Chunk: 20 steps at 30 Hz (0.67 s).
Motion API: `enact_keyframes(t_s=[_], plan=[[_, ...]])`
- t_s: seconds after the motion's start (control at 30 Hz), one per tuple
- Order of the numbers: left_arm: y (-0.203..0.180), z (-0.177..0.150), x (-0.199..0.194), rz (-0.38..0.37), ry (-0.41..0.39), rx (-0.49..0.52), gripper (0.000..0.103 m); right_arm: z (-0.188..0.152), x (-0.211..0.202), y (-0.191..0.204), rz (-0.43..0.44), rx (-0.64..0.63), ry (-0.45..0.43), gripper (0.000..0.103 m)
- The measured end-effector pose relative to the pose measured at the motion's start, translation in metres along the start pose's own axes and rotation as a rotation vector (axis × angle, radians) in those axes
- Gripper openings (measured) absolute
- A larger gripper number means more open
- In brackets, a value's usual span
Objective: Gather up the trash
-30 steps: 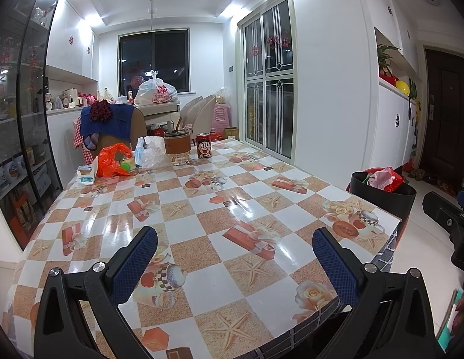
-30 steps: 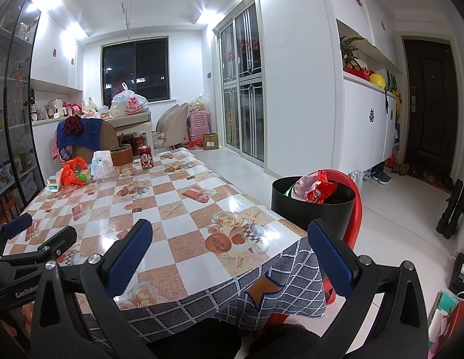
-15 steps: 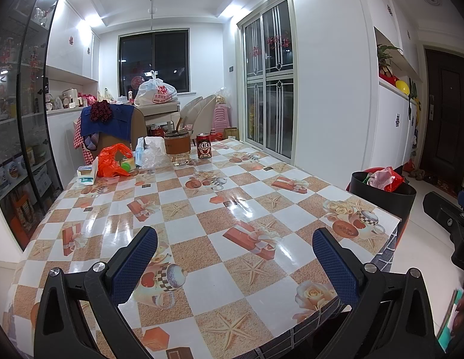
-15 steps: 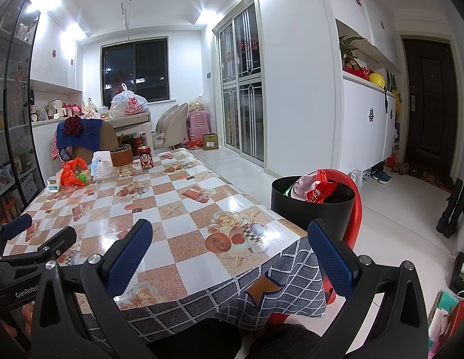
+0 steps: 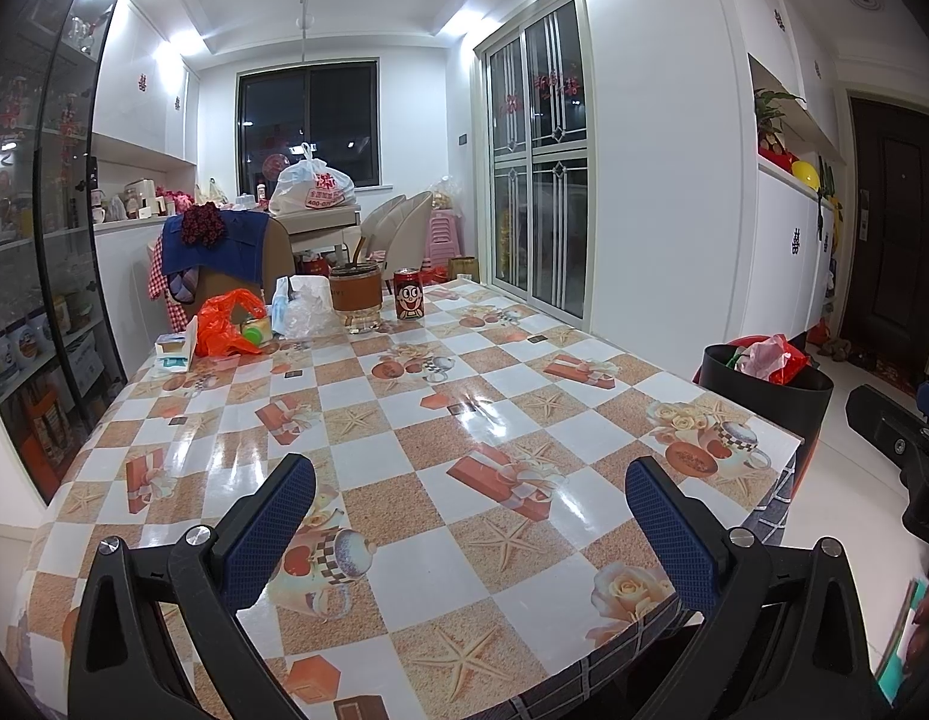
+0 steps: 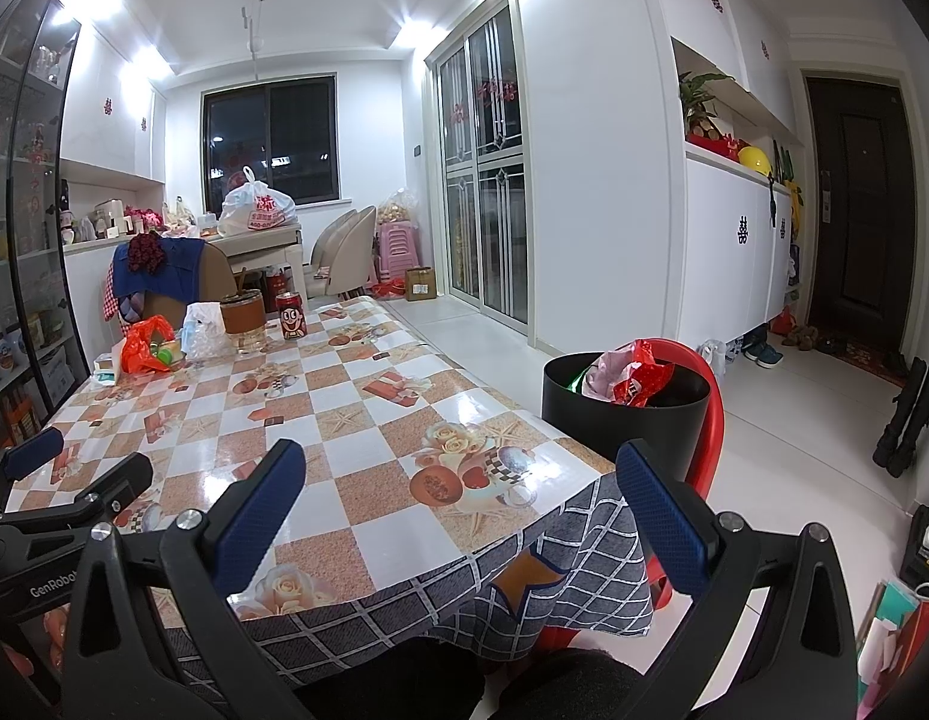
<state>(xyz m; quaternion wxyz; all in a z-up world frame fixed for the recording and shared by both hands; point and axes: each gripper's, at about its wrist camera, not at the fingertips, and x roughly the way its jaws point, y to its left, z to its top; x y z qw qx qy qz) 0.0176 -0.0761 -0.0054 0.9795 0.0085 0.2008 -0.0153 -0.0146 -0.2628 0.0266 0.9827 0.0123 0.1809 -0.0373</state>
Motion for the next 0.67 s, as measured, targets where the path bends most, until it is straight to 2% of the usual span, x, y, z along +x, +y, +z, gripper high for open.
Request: enact_keyframes(t_s=[0.67], plan=[[0.0005, -0.0041, -0.0012, -0.005, -0.002, 0.004, 0.103, -0.0002, -0.0003, 0.0001, 0.0, 0.002, 0.001, 0.103]])
